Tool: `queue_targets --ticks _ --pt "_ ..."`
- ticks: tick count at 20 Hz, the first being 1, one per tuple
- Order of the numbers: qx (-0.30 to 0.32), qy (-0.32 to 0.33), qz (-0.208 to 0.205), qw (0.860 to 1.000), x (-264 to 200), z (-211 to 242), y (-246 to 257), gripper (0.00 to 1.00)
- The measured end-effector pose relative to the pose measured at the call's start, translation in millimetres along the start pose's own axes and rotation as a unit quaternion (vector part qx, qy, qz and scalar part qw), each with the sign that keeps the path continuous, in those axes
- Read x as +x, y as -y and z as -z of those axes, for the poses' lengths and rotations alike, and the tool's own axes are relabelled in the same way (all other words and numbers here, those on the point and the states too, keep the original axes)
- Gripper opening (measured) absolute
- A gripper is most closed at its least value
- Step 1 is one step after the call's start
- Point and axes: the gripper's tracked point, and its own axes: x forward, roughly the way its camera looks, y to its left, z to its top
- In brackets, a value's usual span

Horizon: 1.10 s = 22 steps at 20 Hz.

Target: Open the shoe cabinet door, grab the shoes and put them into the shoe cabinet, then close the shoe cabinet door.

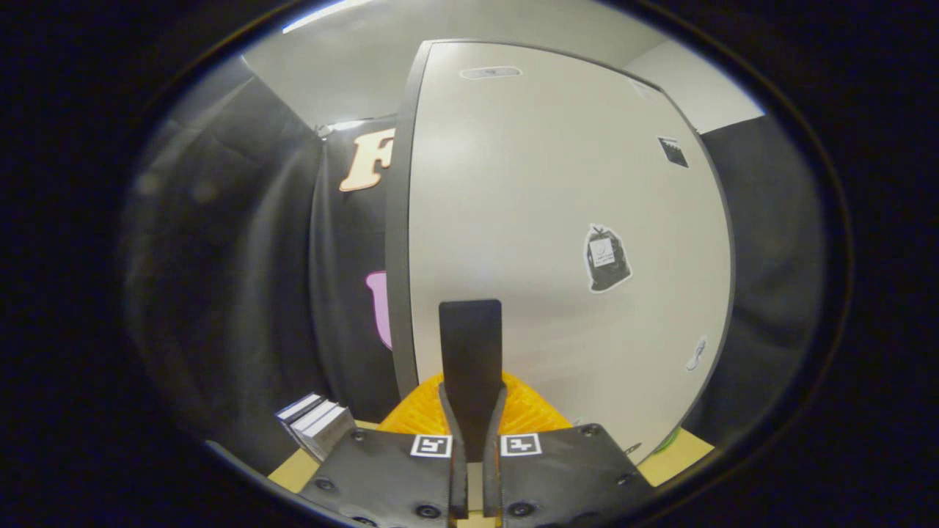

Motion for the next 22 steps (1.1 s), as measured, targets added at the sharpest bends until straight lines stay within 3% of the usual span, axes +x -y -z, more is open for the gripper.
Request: queue_targets --ticks 14,22 --pt "0.008 -0.015 -0.129 0.992 -101.0 -8.5 44.3 0.1" --pt "0.015 -0.019 -0.131 0.991 -158.2 -10.8 108.9 0.09"
